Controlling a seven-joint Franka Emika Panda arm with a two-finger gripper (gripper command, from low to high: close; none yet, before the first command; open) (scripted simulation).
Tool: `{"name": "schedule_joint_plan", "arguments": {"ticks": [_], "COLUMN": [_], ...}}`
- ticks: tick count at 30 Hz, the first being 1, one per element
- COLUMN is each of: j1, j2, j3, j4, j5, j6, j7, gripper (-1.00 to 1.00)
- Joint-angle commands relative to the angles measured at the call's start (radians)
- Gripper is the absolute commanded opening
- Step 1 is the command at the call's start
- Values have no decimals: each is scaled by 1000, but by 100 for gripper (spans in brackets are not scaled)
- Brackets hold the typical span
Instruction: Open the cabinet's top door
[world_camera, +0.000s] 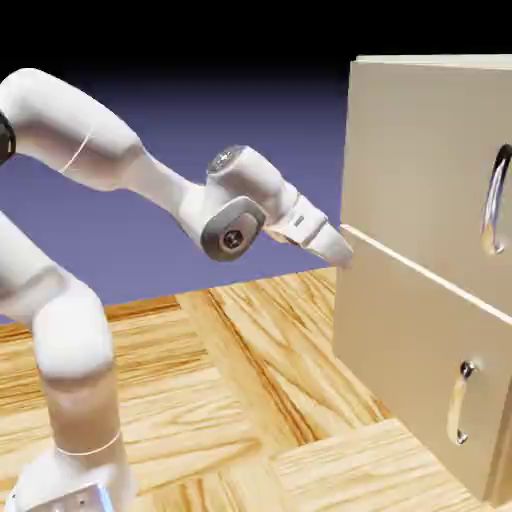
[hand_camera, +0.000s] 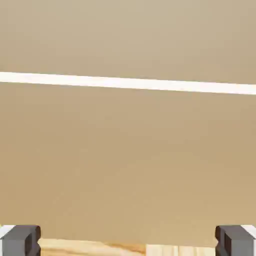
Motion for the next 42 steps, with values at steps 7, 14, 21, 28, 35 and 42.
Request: {"name": "schedule_joint_plan", "arguments": {"ticks": [7, 14, 21, 28, 35, 42], "j1": [111, 223, 334, 446, 557, 668], "j2": [-46, -92, -137, -183, -229, -275], "j3": [-133, -267, -400, -533, -667, -800], "j4": [86, 172, 258, 344, 430, 517], "j5": [-305, -609, -914, -1218, -1522, -1827], "j6": [14, 28, 42, 56, 70, 84], "j7": [211, 421, 632, 842, 1053, 1264], "gripper": [0, 0, 0, 0, 0, 0]}}
